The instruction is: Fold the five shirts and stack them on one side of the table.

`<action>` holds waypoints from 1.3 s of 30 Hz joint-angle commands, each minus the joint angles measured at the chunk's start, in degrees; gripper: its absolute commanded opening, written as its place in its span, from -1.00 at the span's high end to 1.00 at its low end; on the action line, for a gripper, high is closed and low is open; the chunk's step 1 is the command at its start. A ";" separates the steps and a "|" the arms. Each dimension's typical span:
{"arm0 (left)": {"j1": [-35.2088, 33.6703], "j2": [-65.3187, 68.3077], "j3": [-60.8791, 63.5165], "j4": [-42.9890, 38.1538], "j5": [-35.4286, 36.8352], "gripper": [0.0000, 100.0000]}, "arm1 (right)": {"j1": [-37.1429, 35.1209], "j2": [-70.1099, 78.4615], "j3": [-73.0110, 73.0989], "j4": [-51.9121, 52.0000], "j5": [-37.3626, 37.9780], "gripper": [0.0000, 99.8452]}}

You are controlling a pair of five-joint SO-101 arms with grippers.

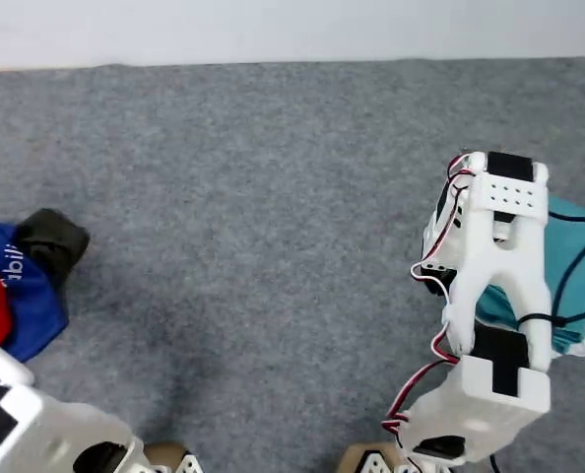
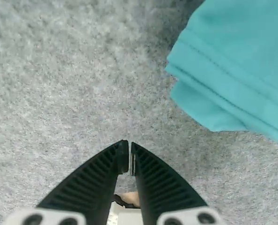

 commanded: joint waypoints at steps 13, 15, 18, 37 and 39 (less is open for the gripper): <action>6.33 -10.37 -11.65 15.12 -0.53 0.99 | -0.48 -3.74 -0.35 0.57 -0.53 0.98; 8.44 -14.07 -12.53 15.82 2.90 0.99 | -0.48 -3.74 -0.35 0.57 -0.53 0.98; 12.04 -20.31 -12.53 15.82 7.74 0.99 | -0.48 -3.74 -0.35 0.57 -0.53 0.98; 60.57 -44.13 -11.21 18.46 27.52 0.99 | -0.13 -3.91 -0.35 2.68 -0.53 0.98; 62.24 -42.02 -8.48 19.96 27.69 0.99 | -0.13 -3.91 -0.35 2.68 -0.53 0.98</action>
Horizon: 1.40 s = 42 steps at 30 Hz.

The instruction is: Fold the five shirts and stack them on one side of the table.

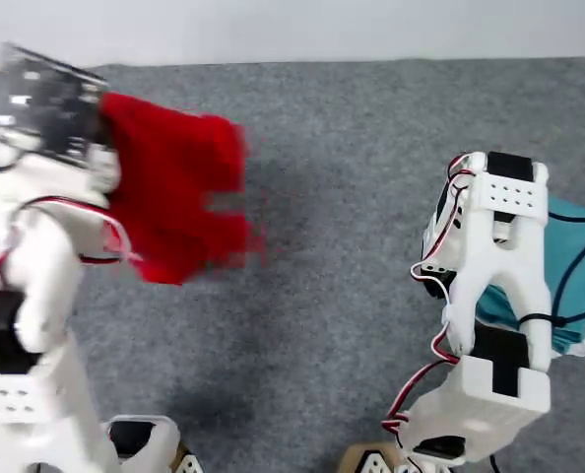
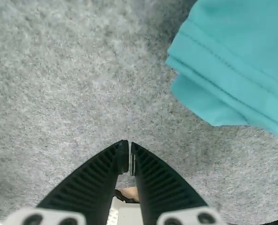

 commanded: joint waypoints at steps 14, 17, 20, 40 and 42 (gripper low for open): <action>-13.45 35.60 11.82 -5.10 0.70 0.93 | -3.38 -3.91 -0.62 1.10 -0.26 0.98; -17.76 36.66 8.48 -2.73 0.97 0.77 | -6.64 -3.91 -0.70 0.84 -0.26 0.98; -19.69 36.66 3.03 1.05 0.79 0.72 | -9.98 -3.91 -3.43 0.84 -0.18 0.98; -9.23 37.36 4.53 18.55 -17.14 0.65 | -21.14 0.92 -17.67 1.36 1.93 0.66; -8.97 37.45 8.75 15.30 -17.49 0.65 | -20.97 1.01 -17.67 1.36 1.93 0.66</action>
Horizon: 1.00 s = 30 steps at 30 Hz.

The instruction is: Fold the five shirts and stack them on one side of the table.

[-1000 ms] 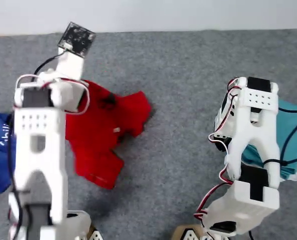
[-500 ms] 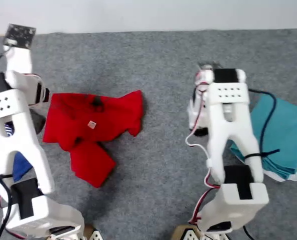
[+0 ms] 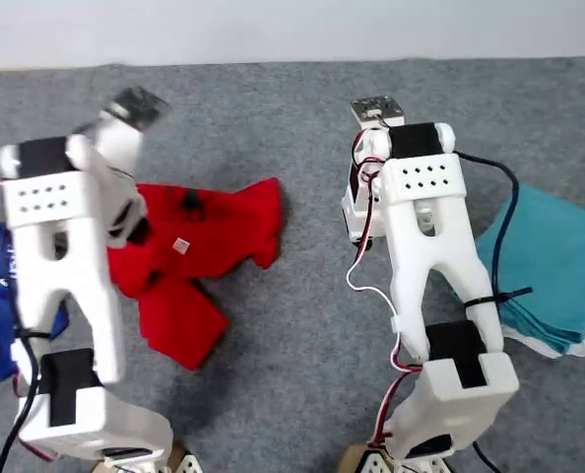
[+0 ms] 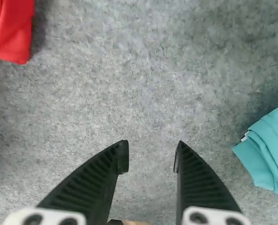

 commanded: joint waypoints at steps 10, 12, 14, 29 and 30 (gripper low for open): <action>0.70 -0.79 10.51 -9.05 -10.90 0.65 | -0.22 3.21 -2.37 1.98 0.79 0.66; -0.44 -0.44 9.63 -9.58 -12.48 0.65 | -0.31 4.62 -2.37 2.42 0.79 0.66; -2.55 -0.26 9.27 -11.60 -12.84 0.65 | -0.31 5.49 -2.37 2.42 0.79 0.66; -8.09 -1.67 7.87 -15.91 -15.21 0.65 | -0.57 6.29 -2.46 2.51 0.79 0.66; -8.09 -2.73 6.37 -14.33 -15.21 0.66 | -0.57 6.29 -2.46 2.51 0.79 0.66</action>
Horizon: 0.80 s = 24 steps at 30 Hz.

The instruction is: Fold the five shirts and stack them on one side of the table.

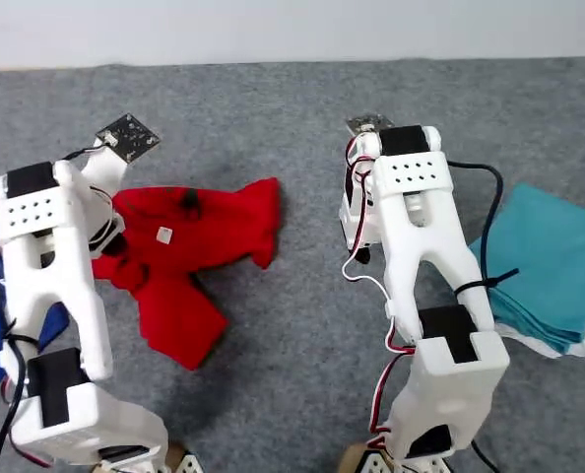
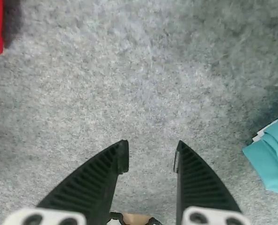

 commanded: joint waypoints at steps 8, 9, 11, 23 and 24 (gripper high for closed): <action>-2.11 -8.00 -9.10 5.36 -0.97 0.66 | -0.66 -0.57 -2.46 2.24 0.62 0.66; -2.46 -6.68 -8.92 4.57 -0.97 0.66 | -0.66 -0.66 -2.46 2.24 0.62 0.66; -3.87 -2.90 -8.22 2.46 -0.97 0.66 | -0.66 -0.84 -2.55 2.24 0.62 0.66; -2.11 15.82 -8.13 0.62 -0.88 0.66 | -0.66 -0.48 -2.55 2.24 0.62 0.66; -1.32 16.44 -8.13 1.05 -0.88 0.66 | -0.66 -0.48 -2.55 2.24 0.62 0.66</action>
